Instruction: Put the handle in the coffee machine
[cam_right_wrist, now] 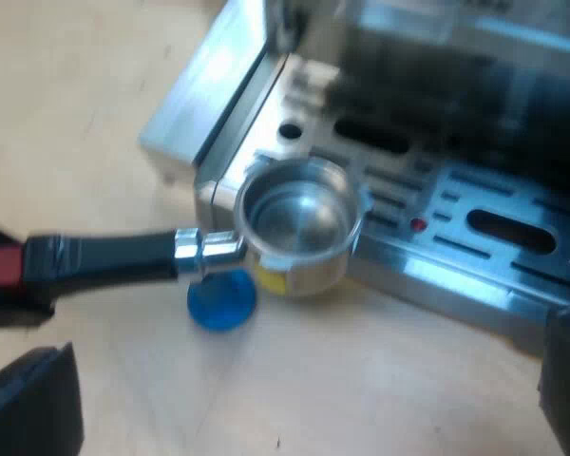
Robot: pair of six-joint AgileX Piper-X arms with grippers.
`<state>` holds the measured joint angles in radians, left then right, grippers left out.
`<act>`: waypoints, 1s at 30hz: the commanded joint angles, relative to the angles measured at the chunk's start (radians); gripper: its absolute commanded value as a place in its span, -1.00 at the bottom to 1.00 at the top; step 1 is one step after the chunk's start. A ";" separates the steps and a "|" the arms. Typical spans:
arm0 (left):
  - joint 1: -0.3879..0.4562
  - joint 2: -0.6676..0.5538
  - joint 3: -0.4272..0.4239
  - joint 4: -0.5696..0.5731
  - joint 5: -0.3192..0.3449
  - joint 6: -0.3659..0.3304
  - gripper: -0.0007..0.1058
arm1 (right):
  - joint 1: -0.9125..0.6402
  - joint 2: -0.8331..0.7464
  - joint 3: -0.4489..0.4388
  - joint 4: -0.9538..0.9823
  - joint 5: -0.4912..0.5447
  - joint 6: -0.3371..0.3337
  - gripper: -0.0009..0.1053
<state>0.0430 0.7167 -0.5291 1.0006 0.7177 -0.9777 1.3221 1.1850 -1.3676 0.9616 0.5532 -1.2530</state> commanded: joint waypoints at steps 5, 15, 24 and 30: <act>0.094 -0.010 -0.030 0.028 0.043 0.091 -0.98 | 0.129 -0.001 0.076 -0.037 0.182 0.079 0.96; 0.236 0.042 -0.029 0.027 0.043 0.255 -0.98 | 0.225 -0.001 0.278 -0.364 0.356 0.115 0.96; 0.240 0.131 -0.029 0.020 0.096 0.331 -0.98 | 0.225 0.011 0.337 -0.457 0.460 0.105 0.96; 0.240 0.187 -0.029 0.005 0.098 0.397 -0.98 | 0.225 0.072 0.337 -0.470 0.513 0.105 0.96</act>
<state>0.2808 0.8991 -0.5438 1.0181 0.7505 -0.6082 1.5463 1.2370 -1.0306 0.5051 1.0294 -1.1389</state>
